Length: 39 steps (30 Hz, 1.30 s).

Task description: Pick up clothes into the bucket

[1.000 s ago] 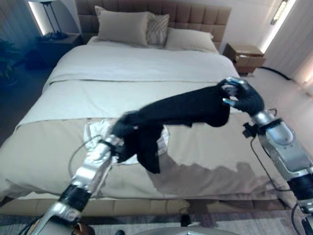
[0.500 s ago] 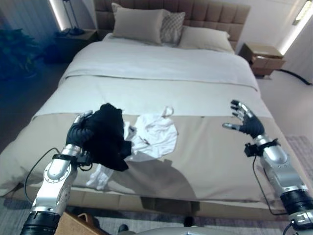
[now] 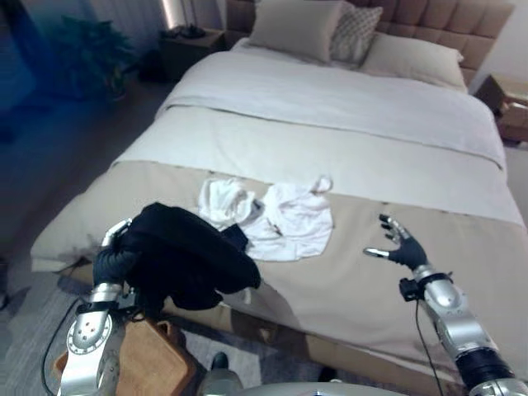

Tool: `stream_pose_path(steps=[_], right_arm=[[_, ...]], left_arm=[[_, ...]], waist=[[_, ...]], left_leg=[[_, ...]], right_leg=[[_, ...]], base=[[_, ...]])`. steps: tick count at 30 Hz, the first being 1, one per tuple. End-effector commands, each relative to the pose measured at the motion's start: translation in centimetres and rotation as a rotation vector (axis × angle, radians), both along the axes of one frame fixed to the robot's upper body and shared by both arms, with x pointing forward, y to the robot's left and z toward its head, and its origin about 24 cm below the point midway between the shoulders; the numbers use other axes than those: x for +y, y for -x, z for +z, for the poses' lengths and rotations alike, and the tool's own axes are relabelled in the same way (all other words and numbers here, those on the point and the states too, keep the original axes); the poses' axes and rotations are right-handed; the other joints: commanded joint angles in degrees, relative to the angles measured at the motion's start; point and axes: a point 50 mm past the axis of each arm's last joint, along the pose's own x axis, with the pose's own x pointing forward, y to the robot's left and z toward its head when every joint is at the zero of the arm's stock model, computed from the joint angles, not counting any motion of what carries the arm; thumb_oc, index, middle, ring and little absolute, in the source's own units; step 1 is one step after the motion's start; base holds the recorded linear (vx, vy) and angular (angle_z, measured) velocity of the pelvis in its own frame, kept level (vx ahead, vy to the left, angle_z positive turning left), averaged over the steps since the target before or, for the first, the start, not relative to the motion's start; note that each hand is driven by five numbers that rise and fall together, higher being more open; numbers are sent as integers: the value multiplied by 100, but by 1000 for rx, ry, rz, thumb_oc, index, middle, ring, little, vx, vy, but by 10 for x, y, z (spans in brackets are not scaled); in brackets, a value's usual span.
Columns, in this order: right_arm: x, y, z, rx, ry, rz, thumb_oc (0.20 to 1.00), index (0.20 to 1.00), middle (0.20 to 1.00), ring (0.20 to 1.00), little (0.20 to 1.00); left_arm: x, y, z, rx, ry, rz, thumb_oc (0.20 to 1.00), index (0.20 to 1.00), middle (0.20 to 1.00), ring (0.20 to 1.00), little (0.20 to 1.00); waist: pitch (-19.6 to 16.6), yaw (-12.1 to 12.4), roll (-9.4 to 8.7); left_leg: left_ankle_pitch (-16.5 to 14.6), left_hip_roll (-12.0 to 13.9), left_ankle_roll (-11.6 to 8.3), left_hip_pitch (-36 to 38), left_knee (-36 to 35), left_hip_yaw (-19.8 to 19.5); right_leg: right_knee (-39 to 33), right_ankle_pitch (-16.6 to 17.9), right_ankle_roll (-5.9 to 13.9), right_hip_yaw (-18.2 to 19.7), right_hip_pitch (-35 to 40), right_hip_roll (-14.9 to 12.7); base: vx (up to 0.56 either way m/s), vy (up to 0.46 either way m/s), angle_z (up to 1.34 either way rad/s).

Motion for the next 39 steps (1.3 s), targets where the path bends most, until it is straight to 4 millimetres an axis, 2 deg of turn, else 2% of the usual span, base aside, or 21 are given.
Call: stream_pose_path(steps=[1, 3, 4, 6, 8, 10, 11, 14, 15, 18, 19, 20, 21, 22, 24, 26, 27, 30, 33, 35, 39], right_arm=[[12, -21, 32, -171, -12, 38, 1000, 1000, 1000, 1000, 1000], [16, -26, 36, -185, -14, 59, 1000, 1000, 1000, 1000, 1000], [19, -29, 38, -191, -8, 69, 1000, 1000, 1000, 1000, 1000], [20, -34, 44, -205, 18, 84, 1000, 1000, 1000, 1000, 1000], [25, -39, 48, -213, 33, 104, 1000, 1000, 1000, 1000, 1000], [29, -41, 49, -222, 15, 106, 1000, 1000, 1000, 1000, 1000], [31, -41, 49, -223, 10, 104, 1000, 1000, 1000, 1000, 1000], [31, -35, 45, -214, 1, 95, 1000, 1000, 1000, 1000, 1000], [30, -33, 44, -209, -2, 89, 1000, 1000, 1000, 1000, 1000], [30, -32, 41, -200, -18, 76, 1000, 1000, 1000, 1000, 1000], [30, -30, 40, -195, -10, 78, 1000, 1000, 1000, 1000, 1000], [31, -28, 41, -202, -7, 81, 1000, 1000, 1000, 1000, 1000], [32, -27, 42, -208, -14, 81, 1000, 1000, 1000, 1000, 1000], [36, -25, 40, -202, -33, 94, 1000, 1000, 1000, 1000, 1000], [39, -25, 39, -198, -40, 105, 1000, 1000, 1000, 1000, 1000], [45, -25, 35, -185, -58, 127, 1000, 1000, 1000, 1000, 1000], [57, -32, 43, -215, -56, 179, 1000, 1000, 1000, 1000, 1000], [65, -36, 51, -257, -33, 203, 1000, 1000, 1000, 1000, 1000], [69, -35, 52, -276, -59, 204, 1000, 1000, 1000, 1000, 1000], [73, -38, 54, -304, -76, 191, 1000, 1000, 1000, 1000, 1000], [75, -40, 56, -327, -108, 171, 1000, 1000, 1000, 1000, 1000]], left_arm=[[9, -8, 41, -189, -92, 22, 200, 200, 200, 200, 200], [7, -13, 43, -210, -75, 27, 200, 200, 200, 200, 200], [5, -17, 42, -216, -56, 31, 200, 200, 200, 200, 200], [1, -24, 44, -224, -52, 24, 200, 200, 200, 200, 200], [-2, -32, 47, -228, -64, 12, 200, 200, 200, 200, 200], [-4, -38, 49, -229, -96, 9, 200, 200, 200, 200, 200], [-5, -40, 50, -227, -95, 15, 200, 200, 200, 200, 200], [-4, -44, 46, -200, -101, 28, 200, 200, 200, 200, 200], [-3, -45, 42, -180, -102, 39, 200, 200, 200, 200, 200], [-6, -47, 43, -179, -123, 37, 200, 200, 200, 200, 200], [-8, -47, 43, -175, -136, 33, 200, 200, 200, 200, 200], [-10, -50, 43, -170, -149, 24, 200, 200, 200, 200, 200], [-13, -54, 43, -169, -163, 19, 200, 200, 200, 200, 200], [-15, -61, 41, -149, -201, 22, 200, 200, 200, 200, 200], [-15, -63, 41, -149, -212, 30, 200, 200, 200, 200, 200], [-12, -69, 41, -146, -210, 73, 200, 200, 200, 200, 200], [-8, -71, 45, -173, -193, 132, 200, 200, 200, 200, 200], [-5, -74, 46, -187, -168, 202, 200, 200, 200, 200, 200], [-2, -79, 39, -171, -152, 284, 200, 200, 200, 200, 200], [1, -86, 42, -180, -149, 346, 200, 200, 200, 200, 200], [10, -91, 45, -187, -126, 427, 200, 200, 200, 200, 200]], waist=[[47, 74, -144], [129, 51, -87], [179, 25, -78], [237, -114, -152], [219, -245, -219], [212, -210, -234], [185, -213, -235], [64, -313, -163], [18, -327, -151], [92, -374, -171], [115, -410, -222], [194, -513, -289], [264, -642, -316], [297, -793, -337], [272, -784, -347], [347, -716, -452], [601, -666, -500], [776, -613, -510], [981, -608, -570], [1171, -592, -619], [1321, -576, -667]], left_leg=[[456, 246, -188, -542, 149, 95], [781, 391, -331, -740, -31, -7], [853, 430, -325, -829, -10, 66], [631, 534, -72, -872, 323, 790], [95, 718, 17, -712, 861, 1421], [-305, 729, 1, -584, 1206, 1404], [-404, 727, -11, -447, 1080, 1446], [-311, 705, -27, -88, 426, 1754], [-282, 611, 18, -18, 243, 1792], [-505, 286, 226, -58, 348, 1779], [-649, 110, 350, -47, 449, 1768], [-594, -30, 462, -139, 584, 1766], [-629, -93, 516, -210, 710, 1655], [-649, -129, 512, -355, 878, 1507], [-618, -113, 513, -458, 922, 1489], [-636, -57, 442, -751, 1170, 1439], [-585, 90, 382, -1036, 1372, 1462], [-601, 224, 341, -1336, 1632, 1452], [-531, 242, 322, -1616, 1697, 1380], [-493, 233, 314, -1979, 1806, 1306], [-495, 234, 330, -2377, 2004, 1215]], right_leg=[[1012, -592, -167, -89, -143, 3], [1015, -645, -239, -234, -276, 119], [1032, -626, -258, -276, -339, 106], [1066, -491, -259, -417, -474, -59], [1118, -485, -245, -449, -607, -209], [1087, -412, -231, -470, -625, -320], [1071, -369, -200, -527, -592, -377], [1036, -159, -34, -632, -579, -494], [1039, -98, 27, -607, -616, -573], [1421, 77, 124, -494, -796, -958], [1704, 136, 193, -338, -825, -1185], [1854, 407, 136, -151, -894, -1330], [2050, 419, 138, 408, -1088, -1295], [1973, 353, 143, 1267, -1340, -1018], [1855, 338, 107, 1319, -1398, -981], [1413, 207, 90, 1095, -1286, -978], [1427, 290, 117, 994, -1500, -997], [1545, 210, 115, 992, -1757, -976], [1707, 172, 103, 902, -1971, -996], [1881, 135, 91, 866, -2311, -1013], [2085, 95, 67, 822, -2634, -1026]], base=[[-139, -62, 86], [-214, -47, 46], [-217, 20, 56], [-195, 36, 56], [-153, 25, 68], [-109, 87, 18], [-41, 119, -3], [18, 166, 28], [23, 240, 20], [12, 272, 28], [-1, 286, 19], [-31, 228, 19], [-79, 146, 75], [-41, 69, 97], [-15, 2, 73], [-140, -83, -21], [-227, -78, -26], [-139, -32, -15], [-63, 3, -13], [-139, -1, 6], [-75, -13, 22]])
